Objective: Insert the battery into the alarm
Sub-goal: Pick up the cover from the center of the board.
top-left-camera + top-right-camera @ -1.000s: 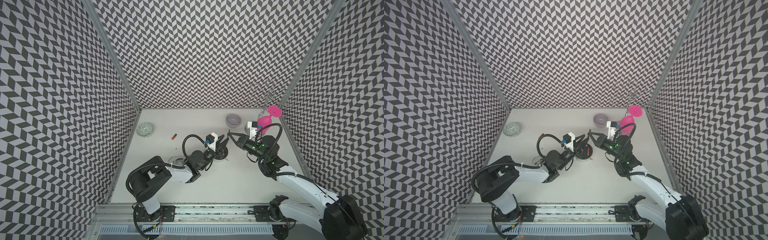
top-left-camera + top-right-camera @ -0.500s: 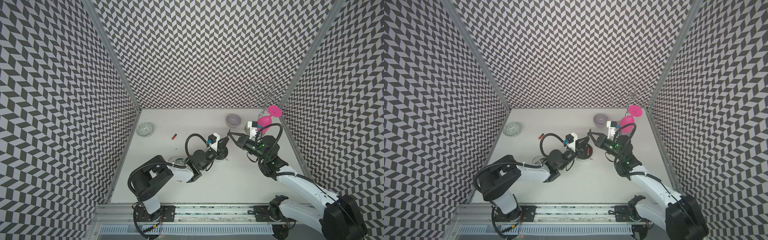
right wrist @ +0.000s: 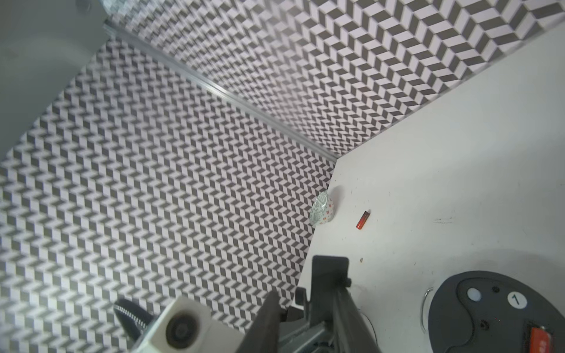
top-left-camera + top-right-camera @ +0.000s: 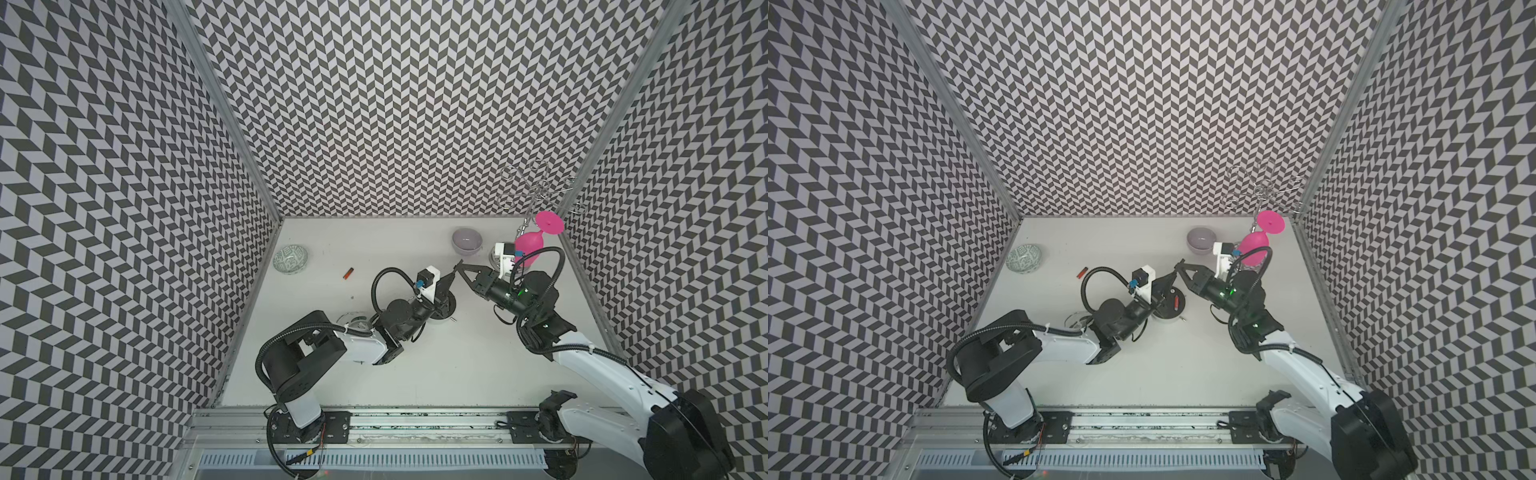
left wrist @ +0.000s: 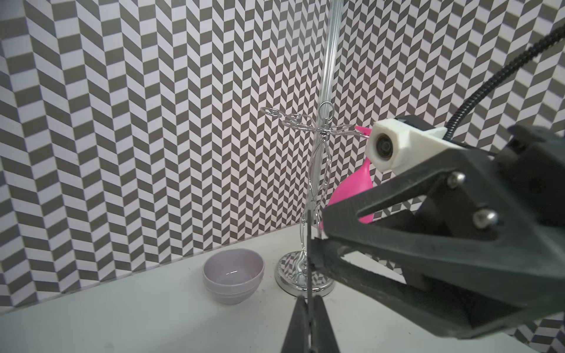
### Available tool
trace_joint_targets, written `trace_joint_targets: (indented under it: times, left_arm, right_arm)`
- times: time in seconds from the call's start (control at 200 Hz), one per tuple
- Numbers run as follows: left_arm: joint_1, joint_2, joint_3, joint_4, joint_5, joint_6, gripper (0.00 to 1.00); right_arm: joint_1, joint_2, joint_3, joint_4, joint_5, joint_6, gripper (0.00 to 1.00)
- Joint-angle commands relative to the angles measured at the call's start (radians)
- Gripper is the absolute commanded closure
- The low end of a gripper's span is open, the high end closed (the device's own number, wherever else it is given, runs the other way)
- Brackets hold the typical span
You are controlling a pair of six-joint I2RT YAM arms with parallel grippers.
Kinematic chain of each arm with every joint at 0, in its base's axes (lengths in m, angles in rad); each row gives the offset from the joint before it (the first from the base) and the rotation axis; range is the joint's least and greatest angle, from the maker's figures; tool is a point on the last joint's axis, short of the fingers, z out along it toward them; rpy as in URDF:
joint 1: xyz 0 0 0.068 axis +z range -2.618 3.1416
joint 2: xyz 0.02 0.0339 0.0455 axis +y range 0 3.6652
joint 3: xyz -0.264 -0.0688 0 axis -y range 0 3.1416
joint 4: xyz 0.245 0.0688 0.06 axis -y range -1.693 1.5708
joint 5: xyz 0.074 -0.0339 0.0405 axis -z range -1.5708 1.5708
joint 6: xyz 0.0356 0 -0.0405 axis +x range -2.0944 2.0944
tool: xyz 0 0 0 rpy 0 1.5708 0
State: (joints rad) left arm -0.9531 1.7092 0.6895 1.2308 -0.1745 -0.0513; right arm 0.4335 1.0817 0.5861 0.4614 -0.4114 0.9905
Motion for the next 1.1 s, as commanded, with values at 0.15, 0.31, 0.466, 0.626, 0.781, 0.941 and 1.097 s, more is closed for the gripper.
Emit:
trace_joint_targets:
  times: [0.15,0.31,0.466,0.626,0.781,0.941,1.097]
  left_arm:
    - [-0.002,0.023,0.037,-0.024,-0.241,0.464,1.0]
    - [-0.015,0.048,0.024,0.063,-0.352,0.765,1.0]
    - [-0.049,0.117,0.024,0.196,-0.444,1.051,1.0]
    - [-0.084,0.21,0.044,0.394,-0.519,1.321,1.0]
    - [-0.1,0.241,0.06,0.464,-0.546,1.429,1.0]
    - [-0.114,0.258,0.074,0.497,-0.555,1.499,1.0]
    - [-0.125,0.286,0.086,0.547,-0.56,1.562,1.0]
  right_arm:
    - [-0.004,-0.079,0.036,-0.148,0.129,-0.054,0.54]
    - [-0.006,-0.077,0.08,-0.265,0.171,-0.079,0.53]
    - [-0.007,-0.058,0.116,-0.277,0.137,-0.097,0.51]
    - [-0.006,-0.025,0.155,-0.292,0.104,-0.126,0.51]
    - [-0.006,0.012,0.194,-0.318,0.099,-0.149,0.52]
    - [-0.006,0.041,0.203,-0.31,0.094,-0.15,0.53]
    - [-0.007,0.086,0.219,-0.296,0.045,-0.147,0.55]
